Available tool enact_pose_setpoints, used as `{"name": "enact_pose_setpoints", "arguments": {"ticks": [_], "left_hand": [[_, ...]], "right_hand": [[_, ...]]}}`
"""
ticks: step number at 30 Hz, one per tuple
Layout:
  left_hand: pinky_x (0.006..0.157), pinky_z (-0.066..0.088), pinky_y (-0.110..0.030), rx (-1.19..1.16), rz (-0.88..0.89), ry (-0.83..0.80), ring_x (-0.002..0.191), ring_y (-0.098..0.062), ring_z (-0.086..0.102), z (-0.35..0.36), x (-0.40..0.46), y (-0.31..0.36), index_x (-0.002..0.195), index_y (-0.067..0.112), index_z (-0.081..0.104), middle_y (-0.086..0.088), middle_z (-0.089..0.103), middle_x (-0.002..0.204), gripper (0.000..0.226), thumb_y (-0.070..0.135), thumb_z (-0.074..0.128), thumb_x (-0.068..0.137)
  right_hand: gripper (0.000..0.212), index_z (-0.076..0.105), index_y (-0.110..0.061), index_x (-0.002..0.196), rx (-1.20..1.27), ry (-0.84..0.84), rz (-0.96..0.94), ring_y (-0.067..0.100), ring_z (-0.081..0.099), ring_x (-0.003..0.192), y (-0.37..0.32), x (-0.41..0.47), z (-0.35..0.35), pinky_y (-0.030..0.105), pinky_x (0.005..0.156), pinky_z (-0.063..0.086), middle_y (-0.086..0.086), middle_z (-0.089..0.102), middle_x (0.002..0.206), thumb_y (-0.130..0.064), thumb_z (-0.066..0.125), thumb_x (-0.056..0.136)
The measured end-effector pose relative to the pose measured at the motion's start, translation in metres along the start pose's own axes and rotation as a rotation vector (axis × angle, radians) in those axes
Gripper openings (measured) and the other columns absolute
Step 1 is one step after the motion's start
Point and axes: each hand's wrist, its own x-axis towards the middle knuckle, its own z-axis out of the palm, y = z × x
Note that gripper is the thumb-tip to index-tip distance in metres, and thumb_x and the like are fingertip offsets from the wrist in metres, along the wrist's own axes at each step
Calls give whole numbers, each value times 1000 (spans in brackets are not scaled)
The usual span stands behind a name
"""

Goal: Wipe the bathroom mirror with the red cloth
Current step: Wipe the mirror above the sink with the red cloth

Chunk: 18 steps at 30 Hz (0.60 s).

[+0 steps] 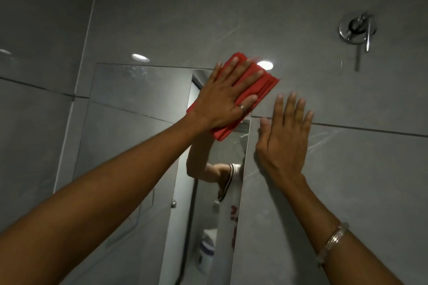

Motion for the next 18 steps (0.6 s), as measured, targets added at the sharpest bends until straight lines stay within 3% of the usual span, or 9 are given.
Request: {"name": "enact_pose_setpoints", "arguments": {"ticks": [6, 12, 18], "left_hand": [[131, -5, -53, -39, -115, 44, 164, -26, -3, 6, -5, -20, 167, 27, 13, -3, 4, 177, 71, 61, 25, 106], [130, -9, -50, -11, -356, 84, 163, -24, -9, 2, -56, -97, 166, 34, -4, 2, -7, 177, 68, 60, 20, 107], [131, -6, -49, -54, -630, 122, 163, -21, -3, -20, -113, -199, 167, 32, 9, 0, 4, 176, 67, 60, 16, 106]], "right_hand": [[75, 1, -21, 170, -117, 25, -83, 29, -8, 166, 9, -3, 17, 60, 133, 2, 8, -7, 179, -61, 0, 106], [77, -1, -22, 170, -134, 28, -95, 31, -8, 165, 10, -8, 22, 60, 133, 3, 8, -9, 178, -63, 2, 105], [77, -2, -21, 170, -138, 47, -85, 31, -7, 166, 9, -10, 26, 61, 132, 5, 8, -9, 179, -63, 5, 105]]}}
